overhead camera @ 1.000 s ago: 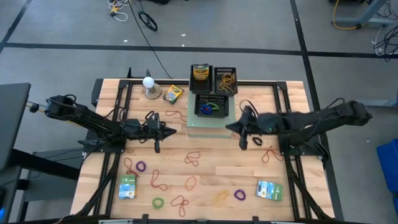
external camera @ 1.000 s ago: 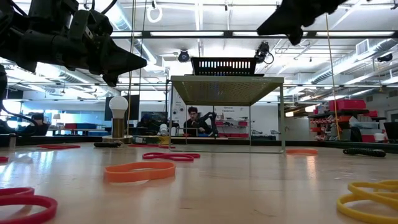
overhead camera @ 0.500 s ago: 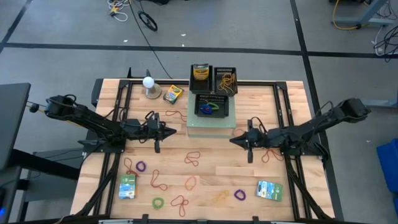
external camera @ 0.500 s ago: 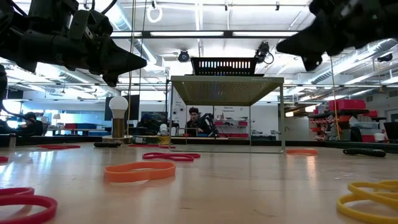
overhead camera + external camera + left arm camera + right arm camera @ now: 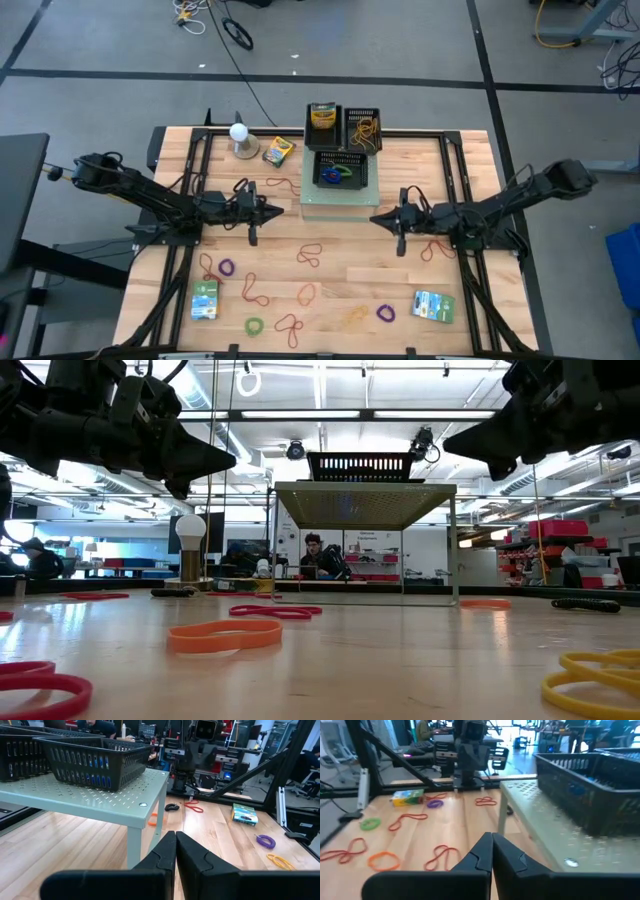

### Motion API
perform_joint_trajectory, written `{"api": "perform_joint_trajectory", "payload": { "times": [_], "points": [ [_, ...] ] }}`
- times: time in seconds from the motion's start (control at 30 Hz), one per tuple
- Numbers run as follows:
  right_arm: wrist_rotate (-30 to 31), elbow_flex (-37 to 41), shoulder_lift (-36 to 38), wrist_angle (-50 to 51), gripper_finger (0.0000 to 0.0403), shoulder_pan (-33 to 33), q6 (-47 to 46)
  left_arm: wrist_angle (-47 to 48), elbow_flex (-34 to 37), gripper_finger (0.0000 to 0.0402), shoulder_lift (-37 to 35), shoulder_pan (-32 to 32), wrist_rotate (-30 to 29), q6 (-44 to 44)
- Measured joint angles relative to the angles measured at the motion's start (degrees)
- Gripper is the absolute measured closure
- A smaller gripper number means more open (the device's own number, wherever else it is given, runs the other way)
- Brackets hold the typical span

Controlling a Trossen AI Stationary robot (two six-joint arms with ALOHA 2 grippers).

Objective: Pick & Place Office Desk Supplies
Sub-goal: Put the red rubber band into the top right black bin on the shelf

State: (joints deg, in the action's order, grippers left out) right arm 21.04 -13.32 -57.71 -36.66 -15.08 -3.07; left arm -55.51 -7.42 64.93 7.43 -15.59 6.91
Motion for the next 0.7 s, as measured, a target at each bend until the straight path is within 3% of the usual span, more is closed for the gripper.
{"api": "perform_joint_trajectory", "payload": {
  "times": [0.7],
  "points": [
    [-5.36,-0.11,0.00,-1.84,0.0394,6.46,9.37,0.00,0.00,0.0385,0.00,-0.01,0.17,-0.02]
  ]
}}
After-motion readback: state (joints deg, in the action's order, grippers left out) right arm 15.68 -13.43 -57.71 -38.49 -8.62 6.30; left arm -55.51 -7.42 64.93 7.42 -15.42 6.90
